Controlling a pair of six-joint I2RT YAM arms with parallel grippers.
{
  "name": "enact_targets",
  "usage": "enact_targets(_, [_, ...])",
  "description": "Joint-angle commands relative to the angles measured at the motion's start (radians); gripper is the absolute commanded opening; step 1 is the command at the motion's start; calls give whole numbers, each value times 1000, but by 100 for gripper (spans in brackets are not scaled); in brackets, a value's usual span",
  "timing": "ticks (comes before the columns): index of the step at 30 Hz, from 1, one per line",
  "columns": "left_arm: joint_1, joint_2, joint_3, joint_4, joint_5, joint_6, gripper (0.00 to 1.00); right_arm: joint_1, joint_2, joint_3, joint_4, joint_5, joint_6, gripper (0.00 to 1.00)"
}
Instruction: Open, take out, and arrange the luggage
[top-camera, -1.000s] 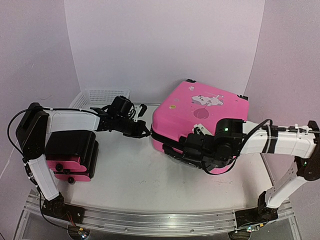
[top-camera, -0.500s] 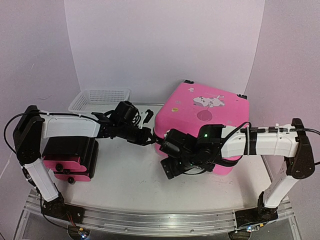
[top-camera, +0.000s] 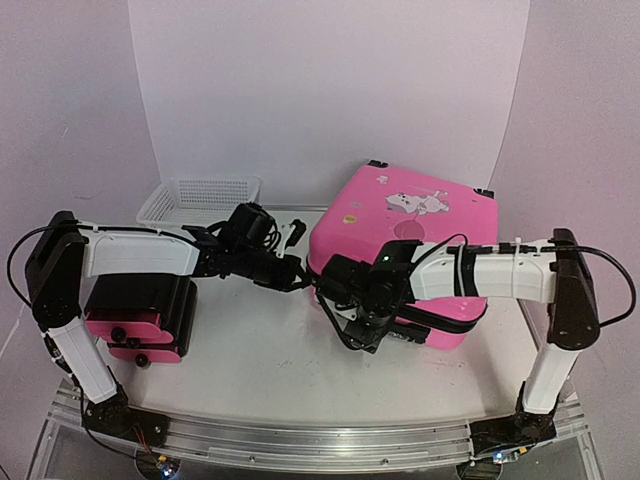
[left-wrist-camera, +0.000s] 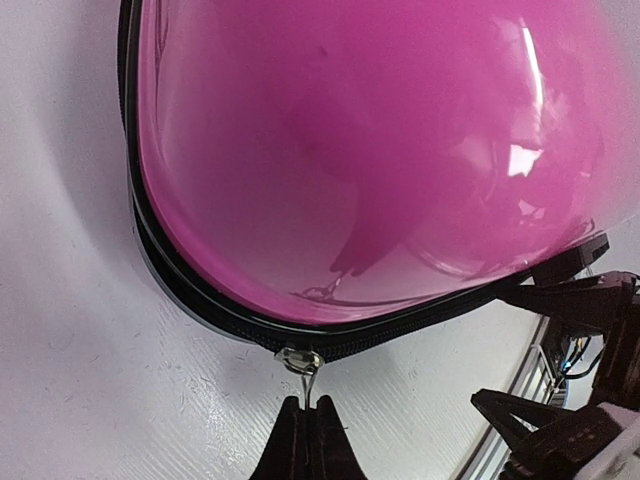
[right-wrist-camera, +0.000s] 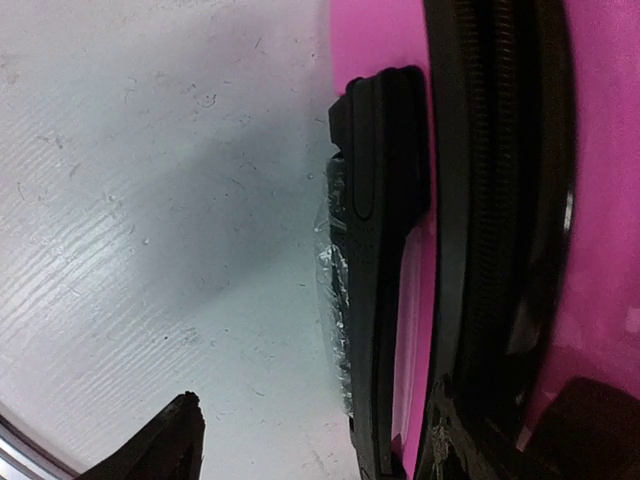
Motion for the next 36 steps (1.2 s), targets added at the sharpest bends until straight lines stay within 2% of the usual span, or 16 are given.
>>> enact_targets(1, [5, -83, 17, 41, 46, 14, 0, -14, 57, 69, 13, 51, -125, 70])
enact_targets(3, [11, -85, 16, 41, 51, 13, 0, -24, 80, 79, 21, 53, -142, 63])
enact_targets(6, [17, -93, 11, 41, 49, 12, 0, -32, 104, 80, 39, 67, -155, 56])
enact_targets(10, [20, -99, 4, 41, 47, 10, 0, -52, 119, 67, 75, 105, -159, 54])
enact_targets(11, [20, -99, 3, 41, 47, 10, 0, -58, 126, 65, 79, 103, -160, 46])
enact_targets(14, [22, -96, 1, 41, 41, 13, 0, -64, 142, 44, 85, 96, -162, 13])
enact_targets(18, [33, -94, -4, 36, 34, 25, 0, -66, 138, -6, 92, 70, -147, 0])
enact_targets(22, [65, -96, -4, -19, -23, 60, 0, -66, 78, -63, 69, -47, -164, 0])
enact_targets(26, [111, -98, 6, -107, -154, 128, 0, -66, -22, -178, 70, -154, -258, 0])
enact_targets(28, [150, -107, -5, -126, -177, 146, 0, -66, -69, -215, 69, -307, -346, 0])
enact_targets(29, [170, -113, -10, -133, -187, 149, 0, -65, -89, -225, 66, -334, -355, 0])
enact_targets(33, [219, -141, -17, -140, -195, 157, 0, -66, -174, -309, 63, -394, -396, 0])
enact_targets(36, [228, -89, 35, -138, -180, 160, 0, -66, -209, -361, 47, -384, -407, 0])
